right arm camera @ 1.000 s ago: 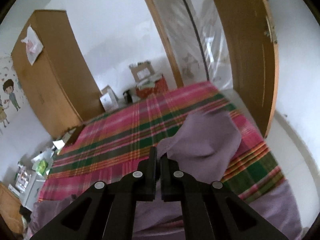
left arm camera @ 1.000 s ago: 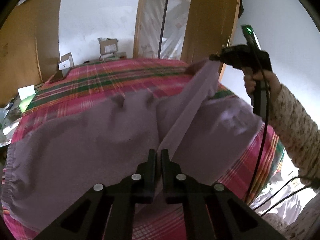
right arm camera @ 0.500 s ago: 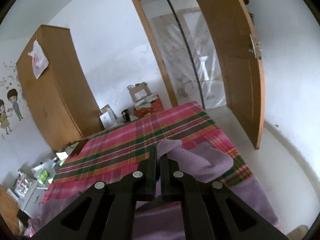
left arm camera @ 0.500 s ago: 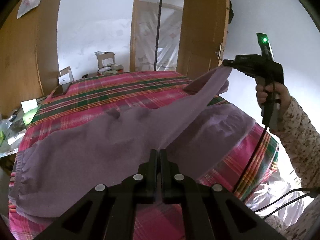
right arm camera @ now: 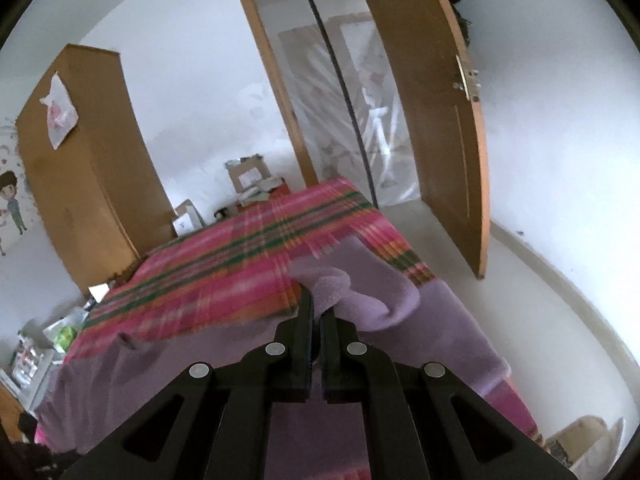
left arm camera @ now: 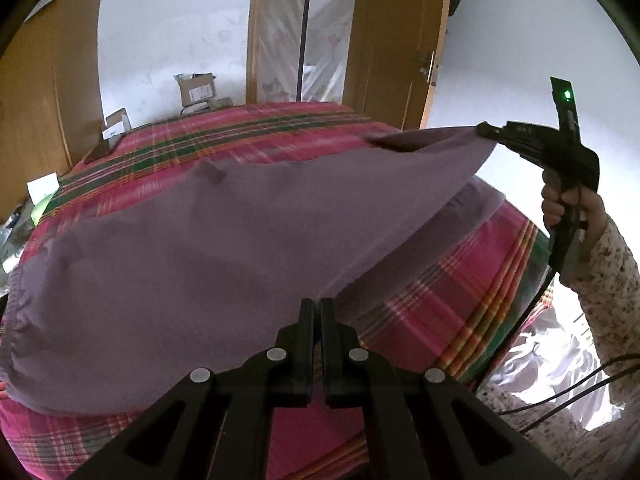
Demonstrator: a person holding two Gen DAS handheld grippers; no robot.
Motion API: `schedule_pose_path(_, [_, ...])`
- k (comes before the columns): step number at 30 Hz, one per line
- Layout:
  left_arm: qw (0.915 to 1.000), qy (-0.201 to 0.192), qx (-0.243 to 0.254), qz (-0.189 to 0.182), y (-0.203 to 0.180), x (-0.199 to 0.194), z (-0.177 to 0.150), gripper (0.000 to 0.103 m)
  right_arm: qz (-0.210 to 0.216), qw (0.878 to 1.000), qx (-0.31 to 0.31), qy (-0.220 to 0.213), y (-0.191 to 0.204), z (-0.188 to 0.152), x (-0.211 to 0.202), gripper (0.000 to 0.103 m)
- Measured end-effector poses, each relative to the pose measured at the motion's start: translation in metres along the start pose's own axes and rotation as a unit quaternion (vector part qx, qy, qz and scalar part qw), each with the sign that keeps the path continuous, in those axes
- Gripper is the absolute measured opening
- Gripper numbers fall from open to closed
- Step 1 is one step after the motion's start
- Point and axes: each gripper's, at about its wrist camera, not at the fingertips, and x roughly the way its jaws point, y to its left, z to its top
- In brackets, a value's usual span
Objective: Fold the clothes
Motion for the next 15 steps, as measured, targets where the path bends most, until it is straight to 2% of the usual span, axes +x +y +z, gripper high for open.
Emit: schedule_pose_path(15, [0.9985,0.036,0.036,0.022,-0.007,0.016,-0.012,0.003,-0.021,0.996,0.036,0.081,-0.036,-0.046,0.017,0.004])
